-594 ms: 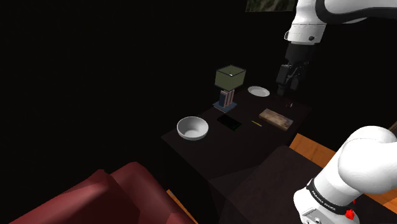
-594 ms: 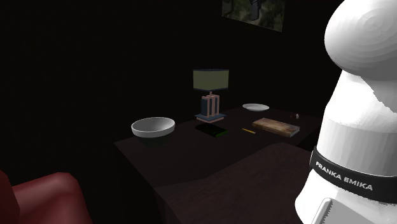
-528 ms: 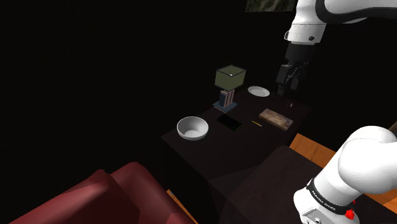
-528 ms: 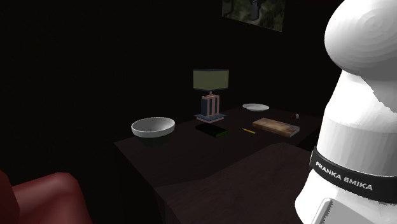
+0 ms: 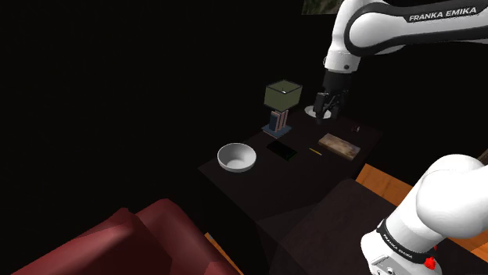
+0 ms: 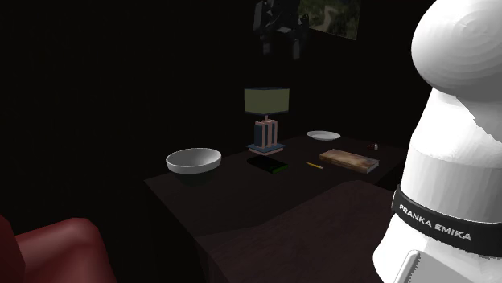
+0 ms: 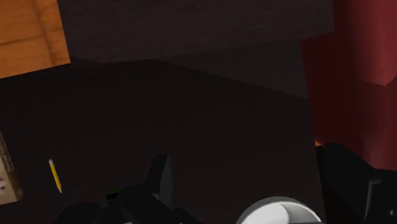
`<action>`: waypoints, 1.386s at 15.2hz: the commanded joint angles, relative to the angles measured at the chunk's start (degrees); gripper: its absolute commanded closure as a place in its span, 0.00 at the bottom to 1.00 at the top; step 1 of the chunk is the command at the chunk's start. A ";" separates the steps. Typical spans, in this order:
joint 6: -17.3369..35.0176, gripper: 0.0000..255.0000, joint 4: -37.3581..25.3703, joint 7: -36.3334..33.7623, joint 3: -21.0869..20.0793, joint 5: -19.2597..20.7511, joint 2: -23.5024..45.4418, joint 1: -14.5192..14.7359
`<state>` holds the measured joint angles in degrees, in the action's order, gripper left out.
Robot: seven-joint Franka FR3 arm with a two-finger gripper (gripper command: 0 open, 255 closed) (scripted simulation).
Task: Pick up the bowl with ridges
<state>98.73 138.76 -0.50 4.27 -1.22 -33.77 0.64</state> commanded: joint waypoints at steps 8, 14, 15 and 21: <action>15.76 0.00 -2.80 3.49 1.57 -2.69 17.84 1.27; 23.45 0.00 -8.61 6.58 2.10 -5.86 31.12 1.97; 24.47 0.00 -9.85 7.13 2.10 -6.47 33.36 2.03; 28.98 0.00 -18.88 10.23 1.53 -10.13 46.81 1.85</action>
<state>126.87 121.41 9.51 6.10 -10.71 10.76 2.35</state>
